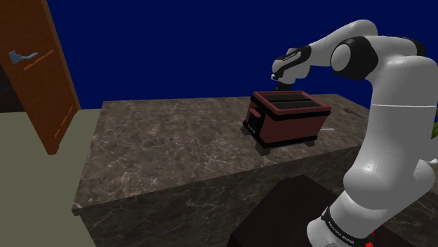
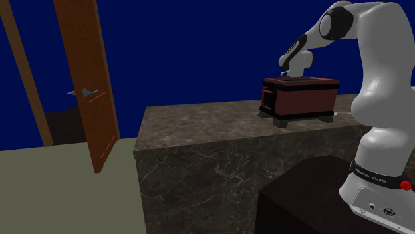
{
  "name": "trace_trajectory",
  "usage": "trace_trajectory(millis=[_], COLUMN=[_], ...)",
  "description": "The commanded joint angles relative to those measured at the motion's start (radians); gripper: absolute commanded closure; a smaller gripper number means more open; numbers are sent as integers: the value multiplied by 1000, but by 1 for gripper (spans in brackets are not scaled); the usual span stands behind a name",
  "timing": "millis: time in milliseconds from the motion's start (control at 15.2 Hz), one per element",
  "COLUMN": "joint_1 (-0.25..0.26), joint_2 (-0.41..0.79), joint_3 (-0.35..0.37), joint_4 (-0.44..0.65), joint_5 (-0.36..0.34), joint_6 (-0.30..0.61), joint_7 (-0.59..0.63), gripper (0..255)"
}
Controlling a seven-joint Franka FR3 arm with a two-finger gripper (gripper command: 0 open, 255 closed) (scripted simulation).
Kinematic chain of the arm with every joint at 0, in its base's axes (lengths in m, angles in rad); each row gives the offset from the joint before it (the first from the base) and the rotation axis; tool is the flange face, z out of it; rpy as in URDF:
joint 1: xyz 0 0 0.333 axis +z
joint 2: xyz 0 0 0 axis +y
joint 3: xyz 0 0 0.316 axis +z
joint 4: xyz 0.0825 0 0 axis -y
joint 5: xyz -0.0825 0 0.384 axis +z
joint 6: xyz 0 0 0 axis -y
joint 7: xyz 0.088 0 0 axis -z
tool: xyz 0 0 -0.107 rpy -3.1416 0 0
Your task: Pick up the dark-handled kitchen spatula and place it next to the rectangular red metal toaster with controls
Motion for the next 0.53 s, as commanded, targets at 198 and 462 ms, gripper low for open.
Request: trace_trajectory(millis=[198, 462], joint_1=[9, 9], joint_2=[-51, -51], joint_3=[-7, -7], joint_4=[57, 57], joint_5=[-17, -17], joint_6=[-106, -106], joint_7=[11, 11], gripper=[0, 0])
